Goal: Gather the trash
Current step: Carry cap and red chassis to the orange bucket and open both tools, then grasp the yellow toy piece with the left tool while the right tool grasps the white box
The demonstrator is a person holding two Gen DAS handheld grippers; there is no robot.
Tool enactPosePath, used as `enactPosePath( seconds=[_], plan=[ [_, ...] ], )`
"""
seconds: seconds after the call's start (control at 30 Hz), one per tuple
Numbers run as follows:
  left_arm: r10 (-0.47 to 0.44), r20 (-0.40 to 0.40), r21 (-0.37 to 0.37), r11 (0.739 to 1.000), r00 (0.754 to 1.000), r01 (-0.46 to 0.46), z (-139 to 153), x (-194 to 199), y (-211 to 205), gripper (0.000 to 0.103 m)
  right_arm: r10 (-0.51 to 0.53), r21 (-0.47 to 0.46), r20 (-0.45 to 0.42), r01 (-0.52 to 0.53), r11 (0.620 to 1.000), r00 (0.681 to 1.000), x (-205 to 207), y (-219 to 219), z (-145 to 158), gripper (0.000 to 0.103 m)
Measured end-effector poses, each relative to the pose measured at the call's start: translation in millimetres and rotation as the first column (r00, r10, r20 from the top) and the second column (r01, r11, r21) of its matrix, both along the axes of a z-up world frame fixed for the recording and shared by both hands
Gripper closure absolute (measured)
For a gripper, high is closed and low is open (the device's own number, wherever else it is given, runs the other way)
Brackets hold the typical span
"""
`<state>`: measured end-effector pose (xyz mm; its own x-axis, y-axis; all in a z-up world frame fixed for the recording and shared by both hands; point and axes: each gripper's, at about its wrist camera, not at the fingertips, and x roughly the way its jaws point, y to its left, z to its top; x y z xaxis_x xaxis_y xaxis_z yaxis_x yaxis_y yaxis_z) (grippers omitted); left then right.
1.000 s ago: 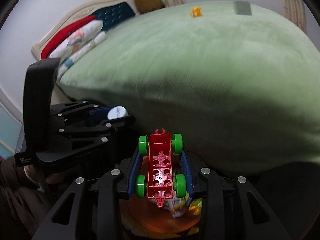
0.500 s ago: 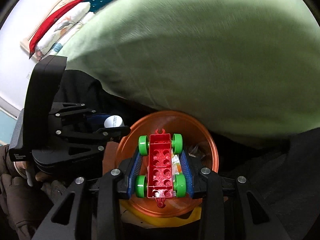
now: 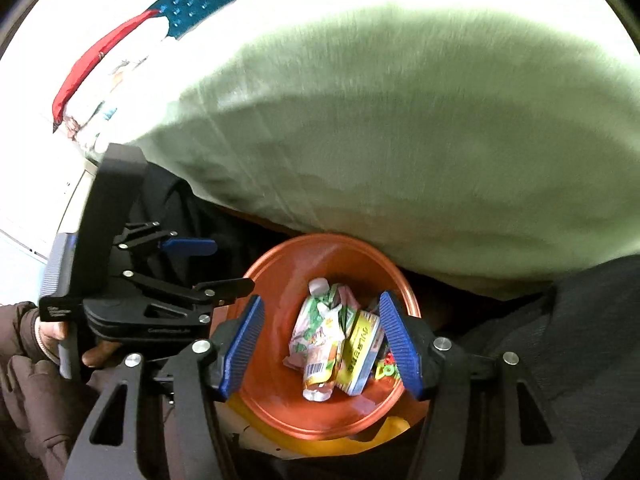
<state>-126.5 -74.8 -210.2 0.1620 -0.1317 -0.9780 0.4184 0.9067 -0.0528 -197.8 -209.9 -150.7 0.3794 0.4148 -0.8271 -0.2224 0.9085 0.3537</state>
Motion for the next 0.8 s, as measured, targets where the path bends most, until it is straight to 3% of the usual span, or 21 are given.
enactPosePath(
  seconds=[0.17,0.3,0.4,0.43,0.57,0.63,0.73,0.8],
  plan=[
    [0.032,0.093,-0.065,0.998,0.995,-0.026,31,0,15,0.034,-0.048,0.011,0.122,0.047,0.999,0.991,0,-18,39,0.035],
    [0.046,0.223,-0.107,0.994,0.974,-0.023,73,2,26,0.028,-0.098,0.018,0.277,0.097,0.995,0.956,11,-35,85,0.024],
    [0.082,0.352,-0.146,0.989,0.932,-0.032,113,12,32,0.017,-0.127,0.005,0.387,0.136,0.991,0.913,29,-49,117,0.017],
    [0.098,0.408,-0.161,0.986,0.908,-0.034,130,20,32,0.012,-0.142,0.001,0.424,0.156,0.988,0.894,39,-54,127,0.017],
    [0.154,0.531,-0.186,0.981,0.833,-0.063,169,59,27,0.01,-0.2,0.009,0.535,0.231,0.973,0.821,82,-71,159,0.006],
    [0.187,0.578,-0.211,0.974,0.794,-0.076,185,86,20,0.01,-0.22,0.025,0.548,0.247,0.969,0.807,106,-78,169,0.006],
    [0.228,0.606,-0.245,0.965,0.762,-0.094,198,126,9,0.01,-0.254,0.031,0.576,0.289,0.957,0.777,150,-85,180,0.006],
    [0.252,0.598,-0.268,0.958,0.761,-0.106,201,149,4,0.01,-0.267,0.017,0.585,0.317,0.948,0.766,183,-89,183,0.006]
  ],
)
